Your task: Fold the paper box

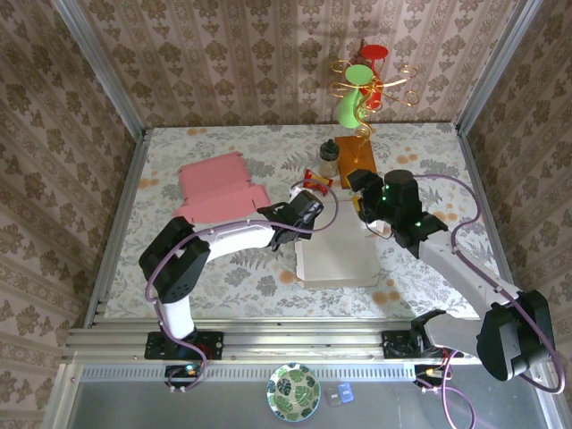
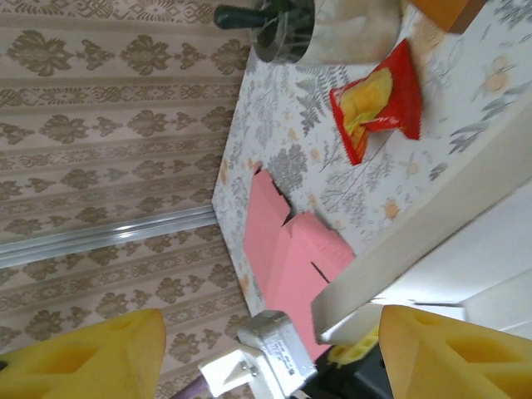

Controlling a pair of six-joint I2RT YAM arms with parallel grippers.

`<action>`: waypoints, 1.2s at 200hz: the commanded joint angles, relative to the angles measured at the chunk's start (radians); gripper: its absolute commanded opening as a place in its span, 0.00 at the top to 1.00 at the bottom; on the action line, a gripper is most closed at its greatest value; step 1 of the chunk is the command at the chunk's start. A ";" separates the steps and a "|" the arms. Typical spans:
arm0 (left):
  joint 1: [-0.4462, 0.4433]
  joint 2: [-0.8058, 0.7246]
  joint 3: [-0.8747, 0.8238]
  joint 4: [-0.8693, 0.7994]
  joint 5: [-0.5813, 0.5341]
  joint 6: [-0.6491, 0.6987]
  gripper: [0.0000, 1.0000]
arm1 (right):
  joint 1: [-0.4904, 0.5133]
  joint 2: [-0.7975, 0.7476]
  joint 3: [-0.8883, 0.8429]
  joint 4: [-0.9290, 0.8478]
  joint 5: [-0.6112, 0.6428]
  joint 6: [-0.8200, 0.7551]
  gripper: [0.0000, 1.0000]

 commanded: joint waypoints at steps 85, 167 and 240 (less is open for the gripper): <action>0.176 -0.120 0.017 -0.036 0.407 0.069 1.00 | -0.314 -0.042 0.220 -0.488 -0.180 -0.558 0.34; 0.391 -0.174 -0.018 -0.010 0.838 0.129 1.00 | -0.337 0.069 0.285 -0.387 -0.370 -0.909 0.46; 0.473 -0.171 -0.002 -0.062 0.965 0.155 1.00 | -0.299 0.066 0.275 -0.207 -0.603 -0.880 0.48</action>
